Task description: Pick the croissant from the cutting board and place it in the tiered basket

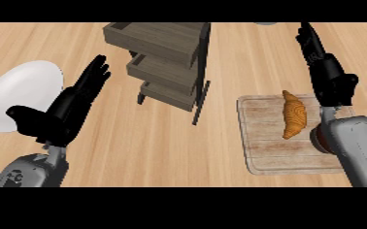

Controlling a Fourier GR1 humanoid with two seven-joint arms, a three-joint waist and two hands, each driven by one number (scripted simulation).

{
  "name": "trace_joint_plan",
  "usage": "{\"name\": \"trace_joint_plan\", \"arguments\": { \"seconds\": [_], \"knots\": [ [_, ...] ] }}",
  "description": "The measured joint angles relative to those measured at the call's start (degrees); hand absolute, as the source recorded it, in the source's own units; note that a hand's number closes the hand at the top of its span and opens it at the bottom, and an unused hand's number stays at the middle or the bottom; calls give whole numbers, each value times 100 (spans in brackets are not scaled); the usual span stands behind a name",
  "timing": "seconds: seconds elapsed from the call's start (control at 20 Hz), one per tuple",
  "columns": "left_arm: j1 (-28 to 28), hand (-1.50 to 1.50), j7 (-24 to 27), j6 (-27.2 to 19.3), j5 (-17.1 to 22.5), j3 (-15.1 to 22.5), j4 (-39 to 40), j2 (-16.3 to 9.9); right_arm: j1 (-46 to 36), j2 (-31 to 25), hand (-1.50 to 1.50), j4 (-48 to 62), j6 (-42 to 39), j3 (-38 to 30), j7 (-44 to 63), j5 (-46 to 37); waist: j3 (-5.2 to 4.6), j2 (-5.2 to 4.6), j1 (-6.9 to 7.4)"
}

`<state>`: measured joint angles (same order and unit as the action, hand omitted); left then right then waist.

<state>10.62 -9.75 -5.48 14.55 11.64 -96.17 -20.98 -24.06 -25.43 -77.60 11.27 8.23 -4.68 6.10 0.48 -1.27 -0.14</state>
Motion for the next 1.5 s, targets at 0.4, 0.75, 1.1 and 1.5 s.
{"name": "trace_joint_plan", "arguments": {
  "seconds": [0.4, 0.75, 1.1, 1.5],
  "knots": [
    [-483, 0, 86, -52, -34, -488, 488, -117, 265, 250, -150, 244, 843, 289, -126, -1078, -81, 103, -59],
    [-710, 0, 31, -20, 47, -591, 632, -53, 940, 887, -150, 469, 3070, 97, 283, -2160, -56, 127, -42],
    [-844, 0, 3, 86, 93, -710, 612, -125, 1096, 20, -150, 189, 2817, 640, 2048, -4016, -92, 179, -82],
    [-785, 0, -77, 52, 61, -692, 607, -92, 894, -539, -150, -179, 178, 1492, 4244, -4757, -111, 194, -51]
  ]
}}
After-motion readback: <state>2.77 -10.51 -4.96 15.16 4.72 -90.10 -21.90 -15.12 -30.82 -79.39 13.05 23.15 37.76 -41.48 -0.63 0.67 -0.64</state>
